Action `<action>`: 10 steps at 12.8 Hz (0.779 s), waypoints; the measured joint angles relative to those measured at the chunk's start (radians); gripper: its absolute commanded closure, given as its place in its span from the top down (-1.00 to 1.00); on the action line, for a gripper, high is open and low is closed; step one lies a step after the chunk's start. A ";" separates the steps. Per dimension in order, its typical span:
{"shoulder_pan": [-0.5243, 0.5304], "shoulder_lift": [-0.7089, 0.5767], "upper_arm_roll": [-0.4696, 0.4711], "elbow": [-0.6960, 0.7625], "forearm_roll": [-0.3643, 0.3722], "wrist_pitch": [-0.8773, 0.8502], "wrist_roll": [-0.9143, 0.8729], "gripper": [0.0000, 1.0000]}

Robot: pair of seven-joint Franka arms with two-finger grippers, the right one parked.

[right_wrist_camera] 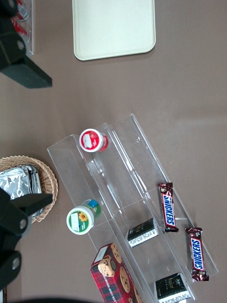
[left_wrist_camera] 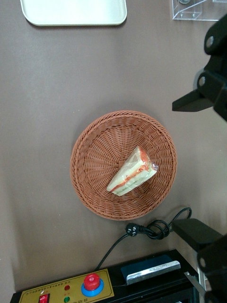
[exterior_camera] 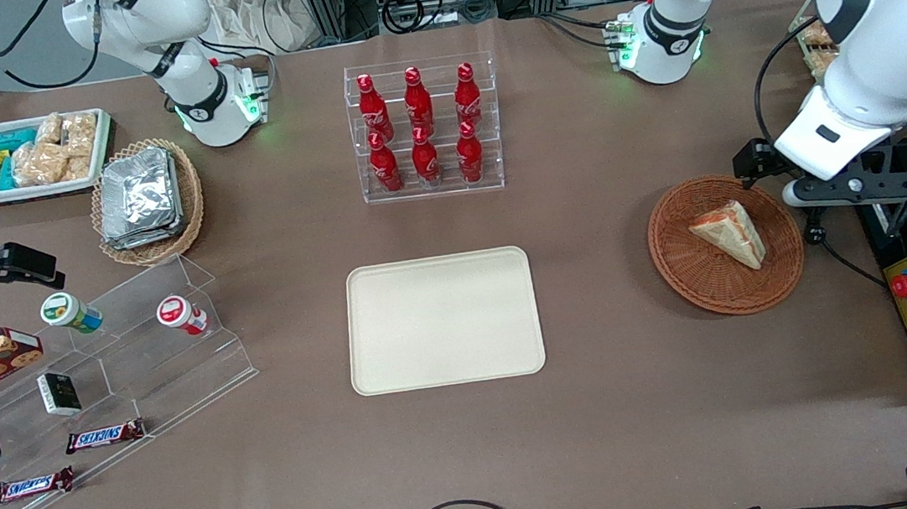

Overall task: Place sandwich from basket to tray
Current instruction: 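Lower the open left gripper over the sandwich in the wicker basket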

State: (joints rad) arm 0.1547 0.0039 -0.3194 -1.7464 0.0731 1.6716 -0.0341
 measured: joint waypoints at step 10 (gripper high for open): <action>0.066 0.064 0.035 -0.185 0.007 0.128 -0.200 1.00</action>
State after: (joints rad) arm 0.2209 0.0678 -0.2840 -1.9311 0.0801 1.7991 -0.2341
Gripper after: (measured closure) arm 0.000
